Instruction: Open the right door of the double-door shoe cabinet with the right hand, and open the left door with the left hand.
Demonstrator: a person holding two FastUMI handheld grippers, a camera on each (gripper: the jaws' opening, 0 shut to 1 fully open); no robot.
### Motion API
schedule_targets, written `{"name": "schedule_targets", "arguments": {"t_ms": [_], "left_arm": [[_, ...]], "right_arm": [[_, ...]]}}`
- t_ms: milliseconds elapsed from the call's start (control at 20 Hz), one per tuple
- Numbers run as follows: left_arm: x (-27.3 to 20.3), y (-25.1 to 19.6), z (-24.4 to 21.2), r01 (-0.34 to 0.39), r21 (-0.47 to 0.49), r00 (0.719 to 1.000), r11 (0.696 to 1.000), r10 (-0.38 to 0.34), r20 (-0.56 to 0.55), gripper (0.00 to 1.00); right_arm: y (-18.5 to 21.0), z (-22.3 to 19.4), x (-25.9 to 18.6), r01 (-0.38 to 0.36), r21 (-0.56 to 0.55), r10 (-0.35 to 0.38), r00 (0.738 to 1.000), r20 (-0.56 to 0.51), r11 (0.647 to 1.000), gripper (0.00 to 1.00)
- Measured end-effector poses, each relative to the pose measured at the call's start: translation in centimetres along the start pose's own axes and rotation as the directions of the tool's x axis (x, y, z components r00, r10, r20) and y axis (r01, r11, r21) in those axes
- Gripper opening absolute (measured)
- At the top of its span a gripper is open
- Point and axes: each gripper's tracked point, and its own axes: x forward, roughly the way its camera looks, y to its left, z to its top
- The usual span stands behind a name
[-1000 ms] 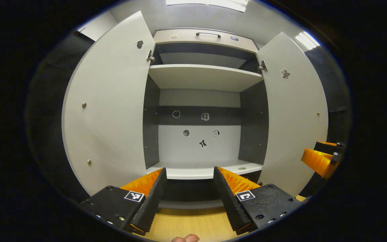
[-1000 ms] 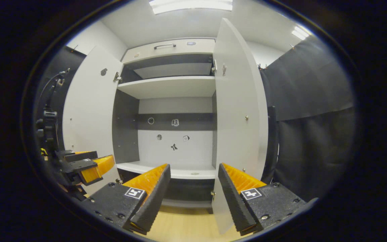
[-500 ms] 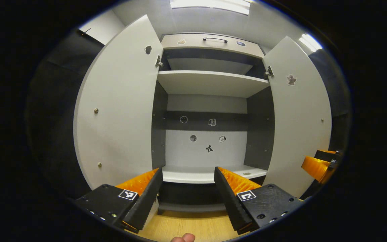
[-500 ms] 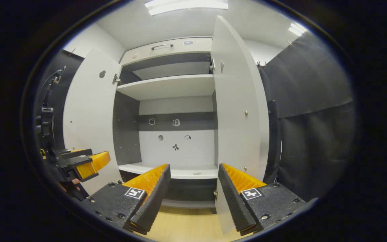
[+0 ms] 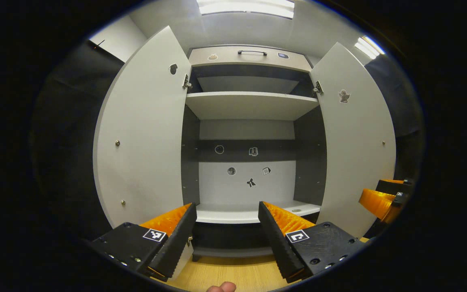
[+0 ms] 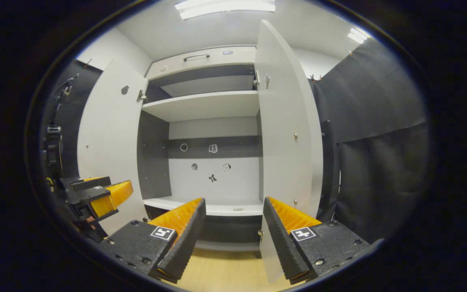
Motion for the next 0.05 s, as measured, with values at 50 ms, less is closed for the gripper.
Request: {"name": "schedule_targets", "arguments": {"t_ms": [50], "left_arm": [[0.02, -0.15, -0.10, 0.006, -0.003, 1.000, 1.000, -0.006, -0.007, 0.92]], "right_arm": [[-0.01, 0.06, -0.07, 0.000, -0.003, 0.000, 1.000, -0.001, 1.000, 0.89]]}}
